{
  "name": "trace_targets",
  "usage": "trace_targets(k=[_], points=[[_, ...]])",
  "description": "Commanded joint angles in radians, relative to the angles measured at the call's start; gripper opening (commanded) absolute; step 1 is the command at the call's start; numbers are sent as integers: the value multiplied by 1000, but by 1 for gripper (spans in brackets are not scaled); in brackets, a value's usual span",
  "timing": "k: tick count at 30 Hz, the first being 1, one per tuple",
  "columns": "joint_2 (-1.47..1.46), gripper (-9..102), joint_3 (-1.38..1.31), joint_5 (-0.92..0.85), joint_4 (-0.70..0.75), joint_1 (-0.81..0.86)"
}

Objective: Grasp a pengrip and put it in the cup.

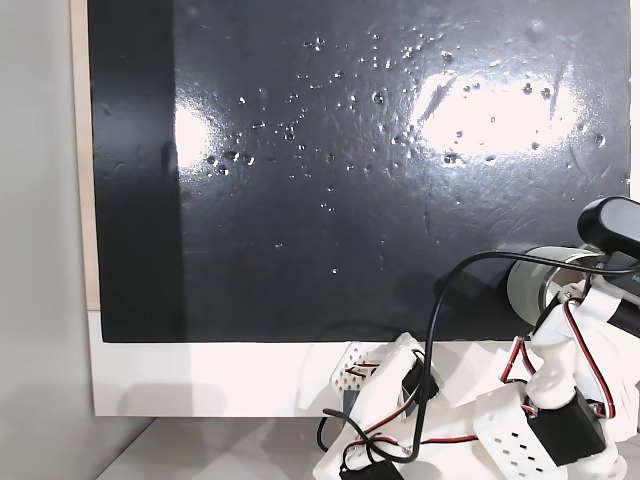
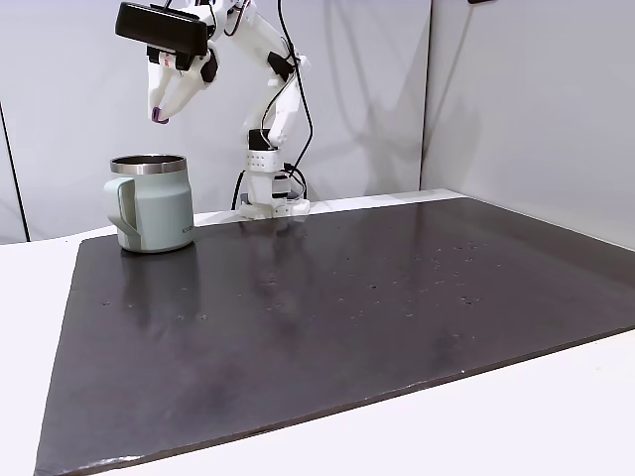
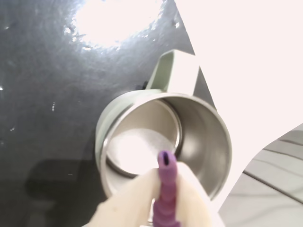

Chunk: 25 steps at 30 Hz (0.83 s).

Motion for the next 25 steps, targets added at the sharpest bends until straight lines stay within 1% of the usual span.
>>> trace_targets(k=[1,3,7,11,25], points=[[49,0,14,-21,-71,18],[49,1,14,-21,-74,20],[37,20,12,-23,-77,25],[32,28,12,-23,-77,25],[9,28,14,-34,-91,35]])
